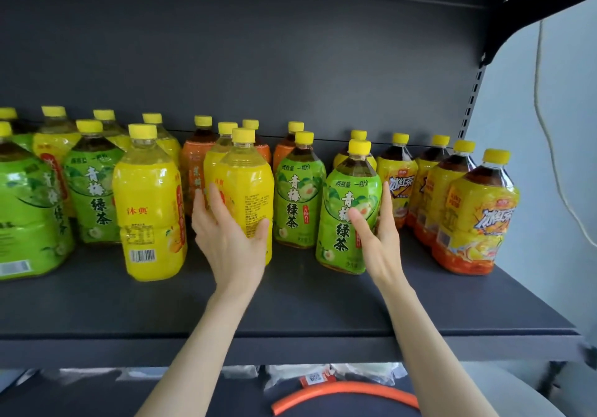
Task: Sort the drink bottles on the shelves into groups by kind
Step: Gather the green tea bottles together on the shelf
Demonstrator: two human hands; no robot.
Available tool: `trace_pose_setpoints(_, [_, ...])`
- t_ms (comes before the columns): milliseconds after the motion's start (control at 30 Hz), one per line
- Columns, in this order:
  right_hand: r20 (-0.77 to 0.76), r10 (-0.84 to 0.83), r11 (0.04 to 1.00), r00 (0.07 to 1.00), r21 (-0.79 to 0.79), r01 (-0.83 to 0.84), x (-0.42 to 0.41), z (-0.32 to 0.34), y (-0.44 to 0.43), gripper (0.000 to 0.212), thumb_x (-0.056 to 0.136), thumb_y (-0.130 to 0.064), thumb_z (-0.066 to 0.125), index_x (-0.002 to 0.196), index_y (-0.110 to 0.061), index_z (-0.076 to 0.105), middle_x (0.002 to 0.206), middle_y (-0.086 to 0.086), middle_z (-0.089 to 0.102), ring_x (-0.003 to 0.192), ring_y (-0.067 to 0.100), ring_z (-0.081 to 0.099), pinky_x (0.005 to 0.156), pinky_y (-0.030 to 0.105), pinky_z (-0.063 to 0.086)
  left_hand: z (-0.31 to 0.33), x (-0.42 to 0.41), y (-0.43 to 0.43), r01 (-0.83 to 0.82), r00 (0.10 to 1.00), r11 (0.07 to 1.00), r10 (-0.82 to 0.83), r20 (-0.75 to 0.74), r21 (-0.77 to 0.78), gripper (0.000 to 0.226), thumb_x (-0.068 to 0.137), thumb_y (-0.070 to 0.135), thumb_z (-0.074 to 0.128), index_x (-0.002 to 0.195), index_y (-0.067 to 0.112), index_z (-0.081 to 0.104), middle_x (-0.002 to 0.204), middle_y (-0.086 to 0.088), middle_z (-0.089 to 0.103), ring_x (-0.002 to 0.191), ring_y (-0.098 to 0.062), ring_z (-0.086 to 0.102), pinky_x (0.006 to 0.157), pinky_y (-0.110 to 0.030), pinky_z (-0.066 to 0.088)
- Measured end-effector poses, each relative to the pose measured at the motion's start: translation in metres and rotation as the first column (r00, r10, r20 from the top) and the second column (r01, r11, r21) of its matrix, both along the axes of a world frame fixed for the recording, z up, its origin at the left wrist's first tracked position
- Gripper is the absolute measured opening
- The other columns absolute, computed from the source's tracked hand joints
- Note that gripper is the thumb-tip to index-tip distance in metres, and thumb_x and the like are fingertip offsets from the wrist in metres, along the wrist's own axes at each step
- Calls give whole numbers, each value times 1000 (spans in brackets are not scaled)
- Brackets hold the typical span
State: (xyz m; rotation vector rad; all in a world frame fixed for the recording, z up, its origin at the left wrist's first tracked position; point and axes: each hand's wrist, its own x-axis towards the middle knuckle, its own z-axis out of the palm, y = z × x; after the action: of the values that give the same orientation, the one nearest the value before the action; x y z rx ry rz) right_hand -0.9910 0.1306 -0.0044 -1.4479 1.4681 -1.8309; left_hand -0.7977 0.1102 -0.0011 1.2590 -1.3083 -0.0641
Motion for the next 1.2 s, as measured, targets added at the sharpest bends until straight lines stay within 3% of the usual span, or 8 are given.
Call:
trace_pose_setpoints(133, [35, 20, 1000, 999, -7, -20, -11, 2, 4, 83, 79, -54, 64, 145, -54, 14, 145, -12, 47, 132, 12, 46, 112, 48, 35, 8, -43, 6, 248, 969, 901, -225, 106, -356, 43, 87, 10, 63, 125, 1, 47, 121, -17, 50, 111, -23, 50, 91, -33, 48])
trace_pose_setpoints(233, [-2, 32, 999, 999, 9, -32, -26, 5, 4, 77, 90, -38, 63, 150, -42, 15, 134, -15, 55, 124, 9, 53, 109, 45, 40, 26, -76, -22, 329, 944, 924, -315, 99, -195, 47, 93, 17, 53, 135, 1, 39, 135, -17, 43, 124, -28, 45, 98, -42, 46])
trace_pose_setpoints(333, [-16, 37, 999, 999, 17, -37, -36, 7, 4, 74, 93, -32, 59, 151, -39, 14, 119, -26, 56, 114, 1, 55, 107, 39, 43, 40, -93, -58, 215, 970, 975, -221, 104, 58, 73, 92, 37, 53, 148, 7, 16, 155, -18, 16, 144, -32, 12, 115, -46, 18])
trace_pose_setpoints(433, [-12, 56, 998, 998, 25, -56, -38, 5, 4, 74, 93, -32, 58, 151, -41, 12, 127, -20, 54, 120, 5, 53, 108, 39, 41, 47, -93, -76, 209, 971, 955, -228, 73, 209, 92, 84, 50, 60, 149, 13, 7, 156, -16, 9, 144, -33, 8, 114, -44, 15])
trace_pose_setpoints(800, [55, 192, 981, 980, 11, -193, -53, 1, 19, 74, 88, -40, 61, 146, -52, 17, 134, -17, 57, 121, 9, 57, 106, 46, 44, 26, -88, -21, 211, 969, 978, -208, 132, -7, 93, 74, 64, 62, 146, 17, 26, 140, -11, 40, 125, -27, 39, 100, -41, 42])
trace_pose_setpoints(933, [153, 273, 961, 950, -78, -264, -58, -5, 45, 75, 85, -30, 61, 149, -38, 23, 125, -17, 62, 109, 0, 63, 85, 21, 55, 22, -78, 11, 184, 971, 979, -167, 170, -90, 90, 71, 79, 43, 141, 23, 36, 130, -8, 44, 117, -21, 39, 94, -36, 40])
trace_pose_setpoints(1067, [167, 221, 975, 961, -36, -218, -51, -16, 56, 72, 75, -49, 65, 140, -33, 41, 122, -17, 65, 109, -1, 62, 80, 14, 52, 10, -70, 31, 421, 902, 907, -419, -105, -3, 80, 74, 74, 46, 141, 32, 31, 130, 11, 39, 121, -6, 36, 102, -32, 33])
trace_pose_setpoints(1200, [212, 164, 985, 963, 18, -172, -39, -12, 58, 28, 83, -41, 66, 106, -37, 51, 91, -28, 67, 82, -19, 61, 65, 1, 45, 4, -62, 35, 749, 596, 649, -569, -566, 136, 67, 65, 58, 58, 125, 31, 45, 113, 12, 61, 106, -6, 58, 72, -16, 52])
